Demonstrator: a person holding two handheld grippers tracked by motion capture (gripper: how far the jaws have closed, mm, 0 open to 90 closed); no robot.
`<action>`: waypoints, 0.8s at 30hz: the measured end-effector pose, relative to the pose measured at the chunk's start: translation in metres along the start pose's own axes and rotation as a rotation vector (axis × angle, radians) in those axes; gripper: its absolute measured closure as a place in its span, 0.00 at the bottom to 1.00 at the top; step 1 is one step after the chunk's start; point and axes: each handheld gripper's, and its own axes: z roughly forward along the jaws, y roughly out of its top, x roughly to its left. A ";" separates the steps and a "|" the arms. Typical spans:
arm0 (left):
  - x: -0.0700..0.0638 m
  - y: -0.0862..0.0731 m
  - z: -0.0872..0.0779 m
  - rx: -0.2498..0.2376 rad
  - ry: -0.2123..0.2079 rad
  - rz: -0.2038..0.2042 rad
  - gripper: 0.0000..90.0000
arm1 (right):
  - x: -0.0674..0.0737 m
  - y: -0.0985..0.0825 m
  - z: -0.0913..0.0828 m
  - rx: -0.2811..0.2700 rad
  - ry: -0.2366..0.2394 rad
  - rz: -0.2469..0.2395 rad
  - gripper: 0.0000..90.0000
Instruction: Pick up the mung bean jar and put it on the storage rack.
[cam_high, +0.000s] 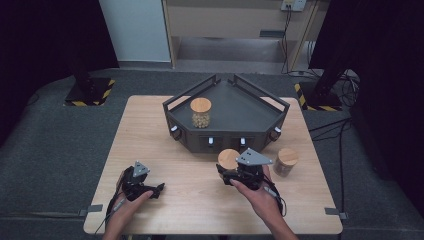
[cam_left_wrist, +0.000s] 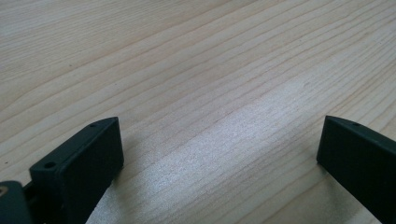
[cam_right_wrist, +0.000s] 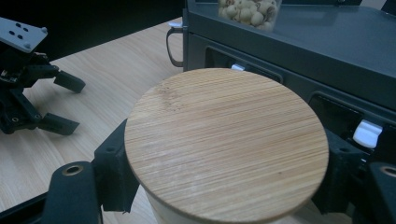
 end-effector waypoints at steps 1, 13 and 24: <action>0.000 0.000 0.000 0.000 0.000 0.000 0.00 | 0.000 0.001 0.000 0.002 0.000 0.002 0.28; 0.000 0.000 0.000 0.000 0.000 0.000 0.00 | -0.003 0.011 -0.001 -0.012 -0.019 0.019 0.28; 0.000 0.000 0.000 0.000 0.000 0.000 0.00 | -0.002 0.021 -0.002 -0.017 -0.039 0.030 0.28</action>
